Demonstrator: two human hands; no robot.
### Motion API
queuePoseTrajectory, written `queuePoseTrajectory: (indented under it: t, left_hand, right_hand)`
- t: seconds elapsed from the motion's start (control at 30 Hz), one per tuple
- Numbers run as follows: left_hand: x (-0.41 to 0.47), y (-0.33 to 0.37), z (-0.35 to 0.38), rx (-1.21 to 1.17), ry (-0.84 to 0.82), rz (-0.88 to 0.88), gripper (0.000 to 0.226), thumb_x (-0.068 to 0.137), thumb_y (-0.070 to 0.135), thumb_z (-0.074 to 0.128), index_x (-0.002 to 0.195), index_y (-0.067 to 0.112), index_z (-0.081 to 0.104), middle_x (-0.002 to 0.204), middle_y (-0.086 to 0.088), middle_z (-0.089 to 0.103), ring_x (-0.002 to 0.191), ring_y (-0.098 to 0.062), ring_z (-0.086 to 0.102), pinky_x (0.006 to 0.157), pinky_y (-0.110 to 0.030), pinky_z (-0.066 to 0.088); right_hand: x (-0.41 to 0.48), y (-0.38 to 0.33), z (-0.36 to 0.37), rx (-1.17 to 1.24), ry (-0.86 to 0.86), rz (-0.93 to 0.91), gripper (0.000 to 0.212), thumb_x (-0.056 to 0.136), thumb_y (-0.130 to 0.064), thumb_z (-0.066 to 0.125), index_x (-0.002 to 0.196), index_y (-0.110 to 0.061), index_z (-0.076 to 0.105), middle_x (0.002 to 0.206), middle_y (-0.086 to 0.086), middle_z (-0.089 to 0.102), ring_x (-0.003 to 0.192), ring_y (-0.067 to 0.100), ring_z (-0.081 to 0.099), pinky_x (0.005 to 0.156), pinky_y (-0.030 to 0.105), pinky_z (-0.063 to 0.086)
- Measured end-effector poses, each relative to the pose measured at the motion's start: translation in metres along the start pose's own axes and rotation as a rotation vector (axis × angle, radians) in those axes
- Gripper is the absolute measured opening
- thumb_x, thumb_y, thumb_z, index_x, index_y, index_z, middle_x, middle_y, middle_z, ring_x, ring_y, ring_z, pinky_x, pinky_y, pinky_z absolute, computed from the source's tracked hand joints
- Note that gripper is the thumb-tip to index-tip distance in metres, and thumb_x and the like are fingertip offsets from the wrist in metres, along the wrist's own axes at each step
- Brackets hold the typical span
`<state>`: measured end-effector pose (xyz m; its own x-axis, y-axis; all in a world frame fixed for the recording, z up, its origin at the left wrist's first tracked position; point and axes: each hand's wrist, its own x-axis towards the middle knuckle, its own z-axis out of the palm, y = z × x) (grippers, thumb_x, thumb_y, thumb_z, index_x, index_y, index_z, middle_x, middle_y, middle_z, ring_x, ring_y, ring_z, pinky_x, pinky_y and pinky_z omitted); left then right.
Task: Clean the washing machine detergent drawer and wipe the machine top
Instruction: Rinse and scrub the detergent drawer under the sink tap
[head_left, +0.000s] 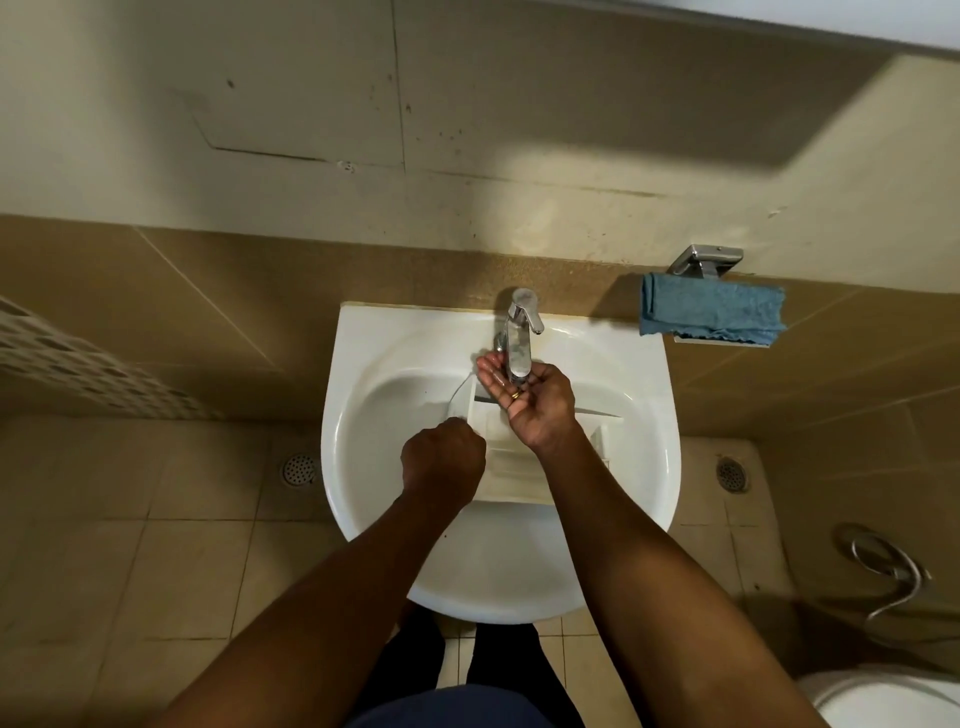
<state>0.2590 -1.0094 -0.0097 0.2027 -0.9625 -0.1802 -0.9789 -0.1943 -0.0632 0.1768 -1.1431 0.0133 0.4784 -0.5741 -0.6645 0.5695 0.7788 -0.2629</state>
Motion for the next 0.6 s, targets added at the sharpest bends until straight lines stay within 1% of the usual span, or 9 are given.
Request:
queuePoseTrajectory:
  t: [0.1, 0.2, 0.33, 0.4, 0.43, 0.47, 0.53, 0.57, 0.6]
  left_hand:
    - [0.000, 0.001, -0.001, -0.009, 0.030, 0.000, 0.024, 0.043, -0.004, 0.074, 0.051, 0.012, 0.058, 0.054, -0.004, 0.044, 0.038, -0.019, 0.049, 0.049, -0.023, 0.027]
    - [0.000, 0.001, -0.002, 0.008, 0.068, 0.008, 0.022, 0.044, -0.002, 0.072, 0.052, 0.013, 0.058, 0.054, -0.004, 0.043, 0.039, -0.017, 0.048, 0.050, -0.023, 0.026]
    - [-0.002, 0.001, -0.002, 0.009, 0.040, 0.013, 0.023, 0.043, -0.001, 0.076, 0.051, 0.012, 0.058, 0.053, -0.004, 0.045, 0.037, -0.020, 0.049, 0.050, -0.023, 0.026]
    - [-0.002, 0.001, -0.002, 0.051, 0.030, 0.008, 0.021, 0.045, 0.000, 0.072, 0.052, 0.012, 0.057, 0.053, -0.004, 0.043, 0.039, -0.019, 0.048, 0.050, -0.024, 0.025]
    - [-0.001, 0.001, -0.002, 0.070, 0.026, 0.006, 0.019, 0.047, 0.000, 0.071, 0.054, 0.012, 0.057, 0.054, -0.004, 0.044, 0.040, -0.019, 0.049, 0.050, -0.024, 0.026]
    - [-0.001, 0.001, -0.001, 0.081, 0.004, 0.004, 0.018, 0.049, 0.000, 0.071, 0.057, 0.012, 0.060, 0.055, -0.004, 0.047, 0.042, -0.020, 0.053, 0.050, -0.025, 0.027]
    - [0.001, 0.003, -0.001, 0.080, -0.096, -0.003, 0.014, 0.060, 0.002, 0.072, 0.068, 0.012, 0.066, 0.063, -0.004, 0.054, 0.051, -0.025, 0.062, 0.050, -0.028, 0.032]
    - [0.001, 0.003, -0.003, 0.065, -0.133, -0.008, 0.013, 0.066, 0.002, 0.069, 0.075, 0.012, 0.068, 0.068, -0.004, 0.057, 0.057, -0.027, 0.065, 0.051, -0.029, 0.034]
    - [0.001, 0.003, -0.006, 0.056, -0.152, -0.011, 0.014, 0.071, 0.001, 0.066, 0.080, 0.012, 0.068, 0.073, -0.004, 0.059, 0.062, -0.028, 0.067, 0.053, -0.030, 0.036]
  right_hand:
    - [-0.002, -0.001, -0.003, -0.028, 0.020, -0.011, 0.043, 0.099, -0.009, 0.032, 0.113, 0.019, 0.061, 0.113, 0.034, 0.069, 0.098, 0.047, 0.072, 0.087, 0.056, 0.058]
    - [-0.002, 0.000, -0.007, -0.054, 0.034, -0.026, 0.042, 0.097, -0.008, 0.033, 0.114, 0.019, 0.060, 0.114, 0.034, 0.068, 0.099, 0.047, 0.072, 0.091, 0.057, 0.056]
    - [-0.005, -0.006, -0.005, -0.104, 0.014, -0.010, 0.041, 0.095, -0.009, 0.035, 0.114, 0.020, 0.057, 0.115, 0.035, 0.067, 0.104, 0.048, 0.070, 0.097, 0.055, 0.055]
    - [-0.014, -0.016, -0.005, -0.185, 0.009, 0.002, 0.033, 0.090, -0.008, 0.037, 0.102, 0.015, 0.058, 0.110, 0.036, 0.069, 0.099, 0.049, 0.071, 0.090, 0.053, 0.060]
    - [-0.020, -0.024, -0.007, -0.272, 0.026, 0.014, 0.030, 0.091, -0.008, 0.035, 0.095, 0.010, 0.058, 0.107, 0.036, 0.070, 0.097, 0.048, 0.072, 0.084, 0.051, 0.062]
    - [-0.028, -0.031, -0.012, -0.398, 0.052, 0.028, 0.033, 0.093, -0.009, 0.033, 0.092, 0.010, 0.060, 0.105, 0.036, 0.070, 0.097, 0.048, 0.072, 0.081, 0.049, 0.063]
    - [-0.048, -0.047, -0.025, -0.696, 0.130, 0.045, 0.043, 0.097, -0.011, 0.030, 0.100, 0.018, 0.061, 0.107, 0.036, 0.070, 0.101, 0.049, 0.070, 0.080, 0.047, 0.063]
    - [-0.060, -0.054, -0.032, -0.828, 0.170, 0.042, 0.044, 0.098, -0.011, 0.031, 0.103, 0.021, 0.061, 0.107, 0.037, 0.070, 0.100, 0.050, 0.071, 0.079, 0.047, 0.063]
    - [-0.071, -0.060, -0.042, -0.955, 0.194, 0.038, 0.043, 0.098, -0.010, 0.033, 0.103, 0.022, 0.062, 0.105, 0.036, 0.070, 0.097, 0.049, 0.071, 0.078, 0.047, 0.063]
